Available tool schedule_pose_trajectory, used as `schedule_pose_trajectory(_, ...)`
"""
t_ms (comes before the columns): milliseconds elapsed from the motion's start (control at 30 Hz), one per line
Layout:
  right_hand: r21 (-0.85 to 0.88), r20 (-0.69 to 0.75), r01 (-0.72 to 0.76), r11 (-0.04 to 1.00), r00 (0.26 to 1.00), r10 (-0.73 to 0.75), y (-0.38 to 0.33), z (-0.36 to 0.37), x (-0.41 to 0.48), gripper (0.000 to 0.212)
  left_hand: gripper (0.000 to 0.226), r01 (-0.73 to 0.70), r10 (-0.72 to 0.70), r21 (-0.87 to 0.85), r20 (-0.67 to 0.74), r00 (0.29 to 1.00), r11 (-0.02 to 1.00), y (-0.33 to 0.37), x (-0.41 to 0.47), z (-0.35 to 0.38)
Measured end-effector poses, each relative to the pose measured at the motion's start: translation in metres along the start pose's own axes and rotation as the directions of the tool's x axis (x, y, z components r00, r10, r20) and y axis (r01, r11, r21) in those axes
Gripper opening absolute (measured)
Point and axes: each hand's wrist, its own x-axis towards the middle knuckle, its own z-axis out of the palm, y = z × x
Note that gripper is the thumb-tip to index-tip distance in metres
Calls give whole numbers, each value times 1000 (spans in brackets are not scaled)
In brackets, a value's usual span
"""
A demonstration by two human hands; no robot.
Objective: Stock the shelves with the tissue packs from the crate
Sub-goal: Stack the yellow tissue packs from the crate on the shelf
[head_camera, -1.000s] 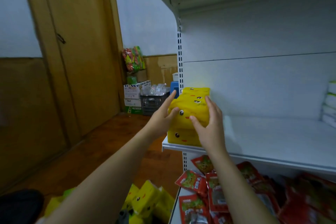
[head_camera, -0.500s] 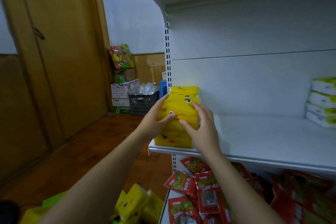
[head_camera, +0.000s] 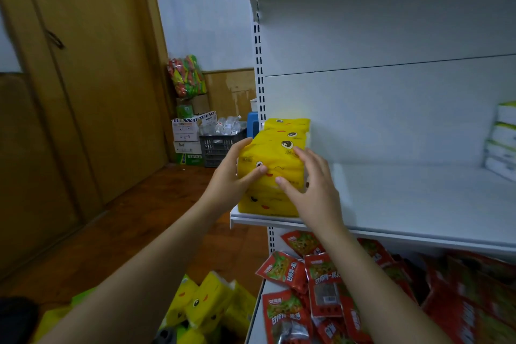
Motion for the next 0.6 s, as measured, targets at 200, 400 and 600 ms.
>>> schedule_pose_trajectory(200, 18, 59, -6, 1000, 998, 5, 5, -5, 2, 66, 94, 25, -26, 26, 3, 1000, 999, -2, 2, 1)
schedule_pose_trajectory(400, 39, 103, 25, 999, 994, -29, 8, -14, 5, 73, 109, 57, -57, -27, 1, 998, 998, -16, -2, -4)
schedule_pose_trajectory(600, 84, 110, 64, 994, 991, -73, 1, -16, 18, 75, 81, -135, 138, 167, -10, 990, 977, -2, 6, -7)
